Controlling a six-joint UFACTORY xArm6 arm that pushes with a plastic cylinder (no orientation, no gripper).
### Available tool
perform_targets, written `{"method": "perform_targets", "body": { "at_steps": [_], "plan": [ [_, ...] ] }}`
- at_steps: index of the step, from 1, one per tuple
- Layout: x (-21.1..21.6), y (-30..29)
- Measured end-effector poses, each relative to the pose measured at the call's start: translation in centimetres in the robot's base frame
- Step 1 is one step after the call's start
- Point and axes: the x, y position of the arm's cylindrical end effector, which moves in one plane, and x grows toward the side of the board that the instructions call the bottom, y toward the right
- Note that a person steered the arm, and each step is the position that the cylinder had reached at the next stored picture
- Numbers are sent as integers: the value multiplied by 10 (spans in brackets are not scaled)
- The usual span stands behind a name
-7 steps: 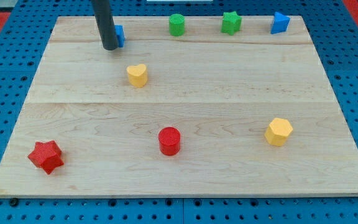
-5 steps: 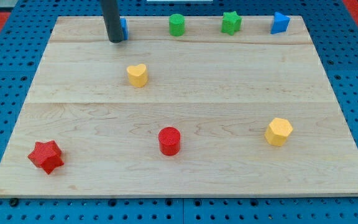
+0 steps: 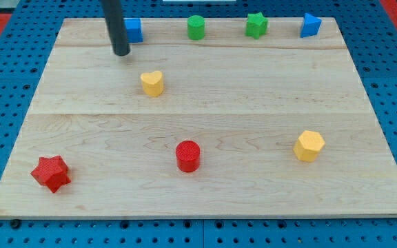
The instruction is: Move the arm away from blue cube
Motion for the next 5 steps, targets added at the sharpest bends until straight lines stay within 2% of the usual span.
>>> {"method": "perform_targets", "body": {
  "at_steps": [1, 3, 5],
  "plan": [
    [24, -8],
    [94, 32],
    [219, 66]
  ]
}}
